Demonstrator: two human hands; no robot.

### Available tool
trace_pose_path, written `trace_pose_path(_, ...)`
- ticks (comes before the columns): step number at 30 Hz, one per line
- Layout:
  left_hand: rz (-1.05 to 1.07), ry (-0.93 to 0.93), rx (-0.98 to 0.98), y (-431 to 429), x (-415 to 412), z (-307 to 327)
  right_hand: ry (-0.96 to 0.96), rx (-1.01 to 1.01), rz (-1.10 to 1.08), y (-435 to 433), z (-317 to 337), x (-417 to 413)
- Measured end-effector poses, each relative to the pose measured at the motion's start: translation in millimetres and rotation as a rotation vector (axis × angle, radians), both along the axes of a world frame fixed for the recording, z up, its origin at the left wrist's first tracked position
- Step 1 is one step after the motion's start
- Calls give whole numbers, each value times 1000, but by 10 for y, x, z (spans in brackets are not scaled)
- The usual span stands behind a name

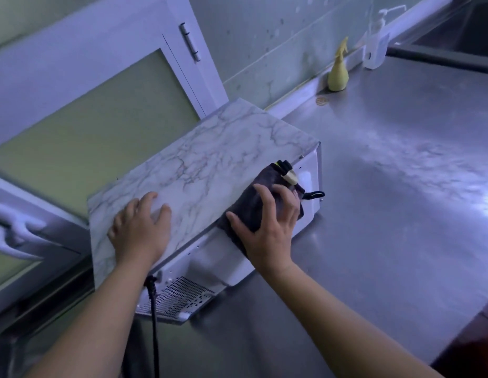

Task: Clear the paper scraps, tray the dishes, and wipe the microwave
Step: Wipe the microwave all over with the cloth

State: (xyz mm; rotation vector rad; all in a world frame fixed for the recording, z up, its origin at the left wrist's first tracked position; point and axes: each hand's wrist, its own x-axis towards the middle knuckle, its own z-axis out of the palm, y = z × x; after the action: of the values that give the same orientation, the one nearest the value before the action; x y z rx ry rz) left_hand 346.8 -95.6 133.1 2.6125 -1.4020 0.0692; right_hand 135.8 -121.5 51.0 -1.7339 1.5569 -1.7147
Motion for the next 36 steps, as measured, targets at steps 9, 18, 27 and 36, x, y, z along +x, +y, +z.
trace_pose_path(9, -8, -22, 2, -2, -39, 26, -225, 128, -67, 30, 138, 143)
trace_pose_path(18, -29, -10, 3, -20, -20, -5, -383, 69, -329, -12, 23, 241)
trace_pose_path(27, -53, -9, 43, -50, 31, -41, -286, 376, -312, 102, 111, 616)
trace_pose_path(36, -66, 24, 28, -46, 30, -43, -46, -111, -41, 180, -657, 301)
